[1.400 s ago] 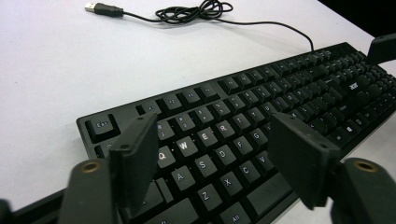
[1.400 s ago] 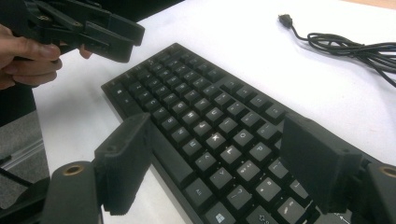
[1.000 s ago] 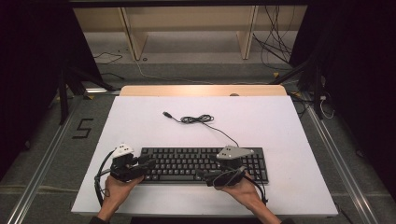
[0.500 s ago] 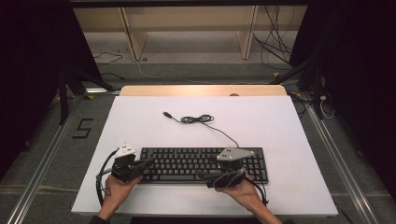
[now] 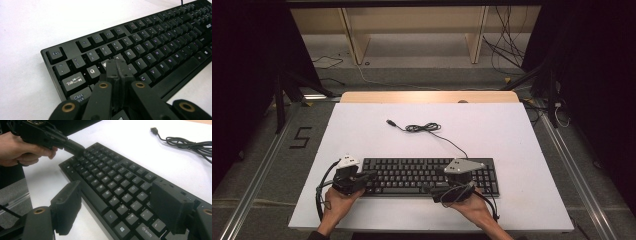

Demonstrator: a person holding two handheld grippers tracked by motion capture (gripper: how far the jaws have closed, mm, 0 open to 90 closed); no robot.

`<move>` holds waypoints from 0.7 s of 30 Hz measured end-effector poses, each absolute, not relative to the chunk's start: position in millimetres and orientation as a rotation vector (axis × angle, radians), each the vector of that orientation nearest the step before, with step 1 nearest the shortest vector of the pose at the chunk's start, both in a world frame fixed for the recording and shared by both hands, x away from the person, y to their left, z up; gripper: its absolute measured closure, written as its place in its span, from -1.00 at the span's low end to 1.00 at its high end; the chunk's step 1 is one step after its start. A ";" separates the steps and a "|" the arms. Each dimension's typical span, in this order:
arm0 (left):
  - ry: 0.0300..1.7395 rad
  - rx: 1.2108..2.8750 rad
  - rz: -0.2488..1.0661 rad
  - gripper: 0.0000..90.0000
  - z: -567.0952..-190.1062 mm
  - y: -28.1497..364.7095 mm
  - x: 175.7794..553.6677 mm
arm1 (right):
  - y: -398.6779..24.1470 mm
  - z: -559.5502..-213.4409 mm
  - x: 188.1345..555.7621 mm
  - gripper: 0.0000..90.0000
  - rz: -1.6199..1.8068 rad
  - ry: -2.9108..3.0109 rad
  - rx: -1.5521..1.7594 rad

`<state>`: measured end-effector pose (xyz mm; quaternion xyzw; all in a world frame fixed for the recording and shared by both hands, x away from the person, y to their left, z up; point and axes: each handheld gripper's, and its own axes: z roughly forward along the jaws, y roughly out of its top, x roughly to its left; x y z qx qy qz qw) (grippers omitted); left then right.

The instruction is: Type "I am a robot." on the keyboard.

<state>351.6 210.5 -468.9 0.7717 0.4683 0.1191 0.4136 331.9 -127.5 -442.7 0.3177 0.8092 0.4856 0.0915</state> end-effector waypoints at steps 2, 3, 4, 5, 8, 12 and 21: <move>1.181 1.941 0.297 0.98 -469.2 210.1 351.6 | -127.1 -443.0 331.6 -0.41 1.443 2.406 0.942; 1.180 1.942 0.296 0.98 -469.4 210.3 351.8 | -127.1 -443.0 331.6 -0.41 1.443 2.406 0.942; 1.181 1.942 0.295 0.98 -469.5 210.3 351.8 | -127.0 -443.0 331.5 -0.41 1.441 2.408 0.942; 1.181 1.942 0.294 0.98 -469.6 210.2 351.8 | -126.9 -443.1 331.4 -0.41 1.441 2.409 0.943; 1.178 1.944 0.295 0.98 -469.5 210.2 352.0 | -126.4 -443.3 331.1 -0.41 1.440 2.410 0.944; 1.186 1.942 0.289 0.98 -470.2 209.9 352.2 | -126.2 -443.7 331.0 -0.41 1.440 2.411 0.941; 1.194 1.958 0.284 0.98 -471.8 211.1 353.7 | -125.9 -443.9 331.0 -0.41 1.442 2.410 0.942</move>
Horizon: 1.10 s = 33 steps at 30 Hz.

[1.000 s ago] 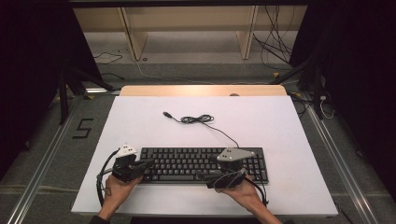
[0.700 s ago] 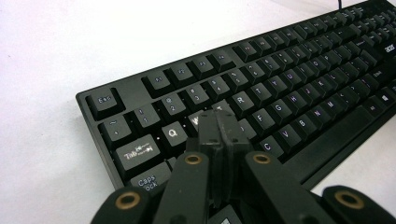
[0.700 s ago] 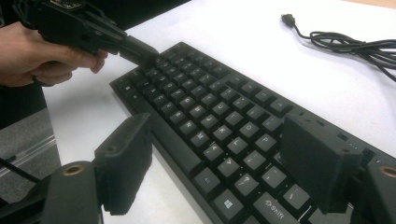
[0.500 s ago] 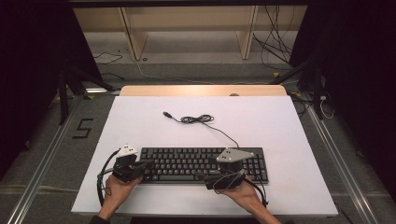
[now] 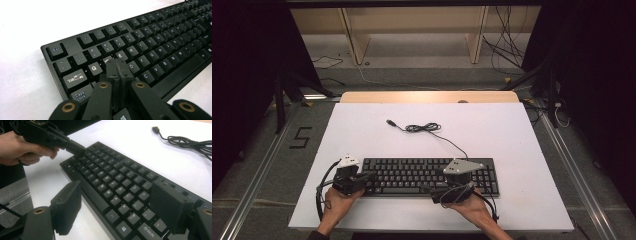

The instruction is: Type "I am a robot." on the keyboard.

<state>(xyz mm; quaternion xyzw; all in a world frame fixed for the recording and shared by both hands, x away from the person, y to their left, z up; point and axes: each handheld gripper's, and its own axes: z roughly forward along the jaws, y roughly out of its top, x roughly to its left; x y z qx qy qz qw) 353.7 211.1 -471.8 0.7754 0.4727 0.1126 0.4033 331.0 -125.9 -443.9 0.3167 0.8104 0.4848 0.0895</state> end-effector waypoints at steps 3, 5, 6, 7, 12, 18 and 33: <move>1.201 1.961 0.285 0.98 -472.9 210.5 354.3 | -126.0 -443.8 331.1 -0.41 1.443 2.411 0.941; 1.204 1.971 0.288 0.98 -473.8 210.7 355.3 | -125.9 -443.8 331.0 -0.41 1.444 2.411 0.942; 1.207 1.977 0.290 0.98 -474.5 211.0 356.1 | -125.7 -443.7 330.9 -0.41 1.445 2.410 0.944; 1.213 1.974 0.292 0.98 -475.6 210.6 356.7 | -125.6 -443.7 330.8 -0.41 1.444 2.410 0.943; 1.219 2.005 0.292 0.99 -479.1 209.4 358.8 | -126.0 -443.6 330.9 -0.41 1.443 2.410 0.940; 1.224 2.010 0.299 0.99 -479.2 208.4 358.3 | -125.2 -443.6 330.4 -0.41 1.446 2.410 0.942; 1.177 1.906 0.326 0.66 -464.6 211.7 350.8 | -126.5 -442.4 330.7 -0.41 1.455 2.394 0.943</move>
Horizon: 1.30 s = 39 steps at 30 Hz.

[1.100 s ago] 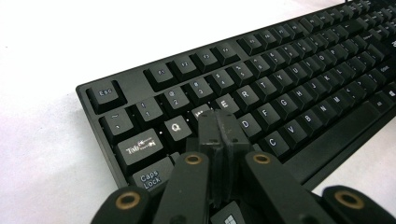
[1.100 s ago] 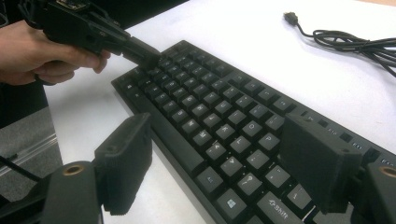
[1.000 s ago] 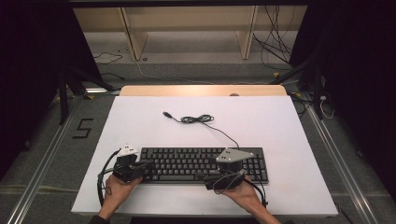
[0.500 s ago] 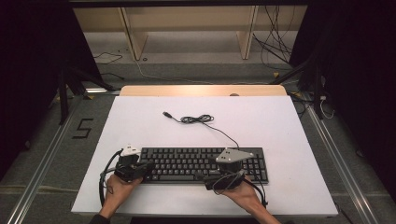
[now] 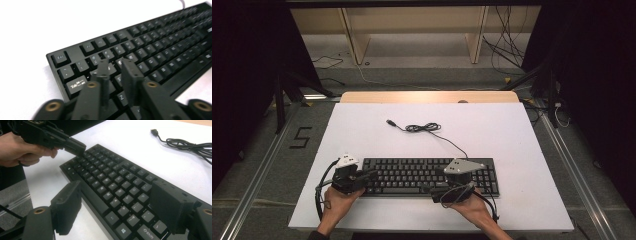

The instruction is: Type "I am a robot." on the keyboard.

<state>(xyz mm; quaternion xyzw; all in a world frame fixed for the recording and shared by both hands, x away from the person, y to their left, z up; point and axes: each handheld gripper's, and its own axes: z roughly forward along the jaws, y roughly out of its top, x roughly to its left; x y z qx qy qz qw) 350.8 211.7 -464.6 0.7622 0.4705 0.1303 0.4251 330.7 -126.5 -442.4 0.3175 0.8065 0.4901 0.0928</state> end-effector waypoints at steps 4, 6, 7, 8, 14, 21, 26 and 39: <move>1.164 1.872 0.305 0.38 -462.2 214.0 348.5 | -125.1 -442.5 329.9 -0.37 1.466 2.391 0.937; 1.157 1.848 0.312 0.24 -460.4 214.3 346.9 | -124.1 -443.1 329.7 -0.32 1.462 2.400 0.931; 1.152 1.837 0.311 0.15 -459.4 214.3 346.1 | -123.5 -443.2 329.2 -0.31 1.460 2.403 0.930; 1.140 1.831 0.310 0.12 -458.4 214.7 345.4 | -123.0 -443.3 329.0 -0.27 1.460 2.403 0.929; 1.099 1.796 0.328 -0.10 -453.9 214.0 340.6 | -121.2 -445.2 330.5 0.02 1.472 2.421 0.924; 1.075 1.769 0.347 -0.29 -451.2 214.1 337.5 | -117.0 -448.8 333.5 0.42 1.466 2.458 0.935; 1.076 1.749 0.361 -0.36 -450.0 214.5 336.3 | -112.2 -450.8 335.1 0.65 1.457 2.475 0.932; 1.064 1.727 0.382 -0.42 -449.3 214.7 334.3 | -94.7 -462.1 339.3 1.00 1.370 2.552 0.909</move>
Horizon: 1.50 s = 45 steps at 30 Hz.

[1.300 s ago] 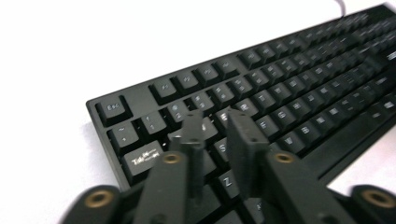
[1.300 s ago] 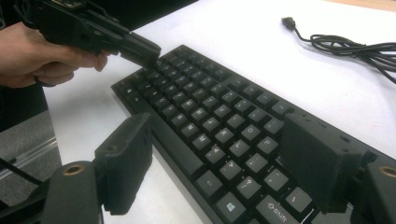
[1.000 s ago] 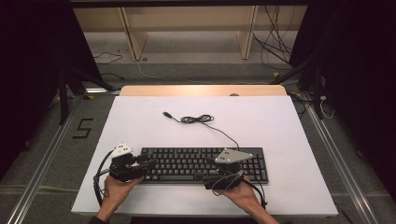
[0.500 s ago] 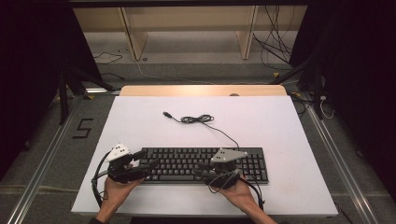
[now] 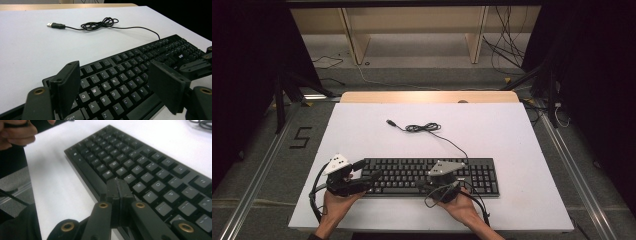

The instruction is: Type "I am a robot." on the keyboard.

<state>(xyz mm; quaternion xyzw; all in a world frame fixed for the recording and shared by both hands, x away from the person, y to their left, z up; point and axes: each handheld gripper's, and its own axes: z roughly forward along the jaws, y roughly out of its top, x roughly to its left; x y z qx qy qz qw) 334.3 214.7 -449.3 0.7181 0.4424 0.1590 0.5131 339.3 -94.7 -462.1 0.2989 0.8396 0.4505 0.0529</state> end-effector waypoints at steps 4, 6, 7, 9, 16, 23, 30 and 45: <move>1.058 1.720 0.386 -0.44 -449.3 214.8 333.7 | -90.1 -466.9 340.4 1.00 1.338 2.574 0.906; 1.053 1.716 0.385 -0.44 -449.0 214.9 333.4 | -88.4 -468.5 340.8 1.00 1.332 2.577 0.907; 1.053 1.713 0.386 -0.44 -448.9 214.7 333.1 | -87.9 -468.9 341.1 1.00 1.328 2.581 0.901; 1.050 1.712 0.389 -0.44 -448.7 214.4 332.6 | -86.0 -469.9 341.5 1.00 1.322 2.581 0.901; 1.045 1.717 0.390 -0.44 -448.6 214.7 332.4 | -79.7 -475.0 343.3 1.00 1.280 2.589 0.888; 1.047 1.714 0.391 -0.44 -448.4 214.8 332.4 | -75.0 -481.1 344.9 1.00 1.222 2.603 0.870; 1.052 1.712 0.394 -0.44 -448.5 215.4 332.5 | -72.7 -483.8 343.9 1.00 1.180 2.596 0.835; 1.068 1.724 0.395 -0.44 -450.4 215.5 334.5 | -94.3 -462.6 347.5 0.55 1.407 2.494 0.905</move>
